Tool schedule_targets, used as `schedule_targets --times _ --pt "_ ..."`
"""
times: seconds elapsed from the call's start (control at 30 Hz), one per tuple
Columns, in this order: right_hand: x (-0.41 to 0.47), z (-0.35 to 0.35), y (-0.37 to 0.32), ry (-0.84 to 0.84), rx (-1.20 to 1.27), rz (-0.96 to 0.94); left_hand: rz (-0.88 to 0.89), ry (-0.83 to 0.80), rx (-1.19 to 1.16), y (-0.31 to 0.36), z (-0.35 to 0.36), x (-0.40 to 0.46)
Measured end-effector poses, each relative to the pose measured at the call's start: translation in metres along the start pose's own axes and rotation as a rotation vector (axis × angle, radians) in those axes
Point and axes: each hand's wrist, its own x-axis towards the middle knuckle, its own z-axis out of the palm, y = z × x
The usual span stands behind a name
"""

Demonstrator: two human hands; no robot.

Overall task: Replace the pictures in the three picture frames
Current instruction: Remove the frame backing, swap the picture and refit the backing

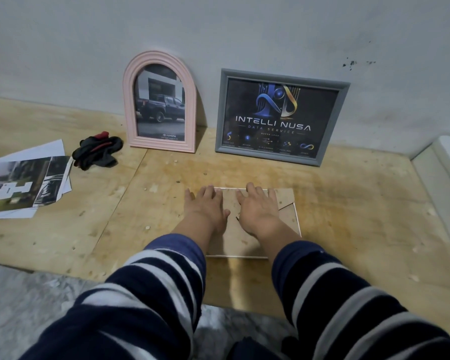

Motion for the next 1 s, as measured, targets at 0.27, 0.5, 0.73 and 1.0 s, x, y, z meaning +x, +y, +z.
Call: schedule_targets --times 0.27,0.5,0.73,1.0 --pt "0.000 -0.010 0.001 -0.095 0.079 0.015 0.049 0.062 -0.137 -0.011 0.019 -0.011" --pt "-0.009 -0.007 -0.004 -0.225 0.323 0.053 -0.034 0.100 -0.340 -0.038 0.035 -0.026" --pt "-0.008 -0.016 -0.005 -0.318 0.243 0.001 -0.054 0.032 -0.278 -0.035 0.024 -0.022" --pt "-0.001 -0.024 -0.016 -0.392 0.114 -0.041 -0.059 -0.008 -0.111 -0.037 0.003 -0.015"
